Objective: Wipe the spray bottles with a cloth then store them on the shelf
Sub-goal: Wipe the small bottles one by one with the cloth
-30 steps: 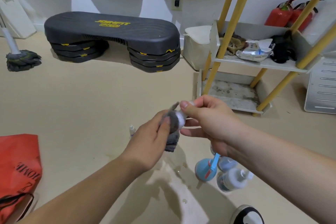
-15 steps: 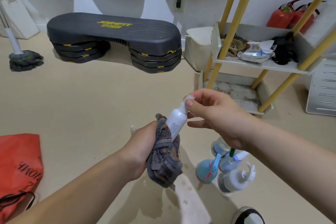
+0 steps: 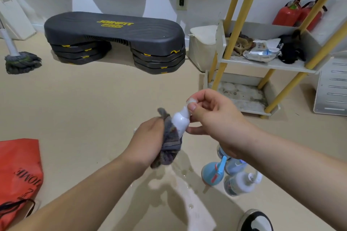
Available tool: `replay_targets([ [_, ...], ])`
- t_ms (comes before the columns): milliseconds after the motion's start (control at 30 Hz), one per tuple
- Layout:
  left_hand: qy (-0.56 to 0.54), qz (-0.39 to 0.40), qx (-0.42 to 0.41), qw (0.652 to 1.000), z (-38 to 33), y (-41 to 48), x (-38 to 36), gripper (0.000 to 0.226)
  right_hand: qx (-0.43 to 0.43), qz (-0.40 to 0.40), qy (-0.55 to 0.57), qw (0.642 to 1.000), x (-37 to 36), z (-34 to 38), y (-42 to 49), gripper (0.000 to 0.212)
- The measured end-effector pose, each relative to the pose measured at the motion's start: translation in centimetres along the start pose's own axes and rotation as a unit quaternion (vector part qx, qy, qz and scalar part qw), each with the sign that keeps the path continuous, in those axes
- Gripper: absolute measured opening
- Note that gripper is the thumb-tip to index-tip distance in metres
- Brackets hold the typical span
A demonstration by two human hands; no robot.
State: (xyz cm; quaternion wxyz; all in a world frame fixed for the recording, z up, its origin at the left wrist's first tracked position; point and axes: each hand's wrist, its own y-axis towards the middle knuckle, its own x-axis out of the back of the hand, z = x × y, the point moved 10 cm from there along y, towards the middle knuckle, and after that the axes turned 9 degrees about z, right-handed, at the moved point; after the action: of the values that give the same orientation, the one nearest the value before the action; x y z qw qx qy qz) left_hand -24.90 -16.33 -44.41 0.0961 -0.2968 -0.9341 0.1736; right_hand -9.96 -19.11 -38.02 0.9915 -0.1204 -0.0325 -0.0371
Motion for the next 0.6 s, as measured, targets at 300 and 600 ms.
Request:
replay_targets([
  [300, 0.081, -0.072, -0.079, 0.991, -1.8, -1.5, -0.8, 0.036, -0.001, 0.026, 0.022, 0.999, -0.7, -0.3, -0.2, 0.014],
  [600, -0.084, -0.008, 0.039, 0.996, 1.3, -1.0, -1.4, 0.042, -0.025, -0.078, 0.091, 0.993, 1.9, -0.5, 0.5, 0.006],
])
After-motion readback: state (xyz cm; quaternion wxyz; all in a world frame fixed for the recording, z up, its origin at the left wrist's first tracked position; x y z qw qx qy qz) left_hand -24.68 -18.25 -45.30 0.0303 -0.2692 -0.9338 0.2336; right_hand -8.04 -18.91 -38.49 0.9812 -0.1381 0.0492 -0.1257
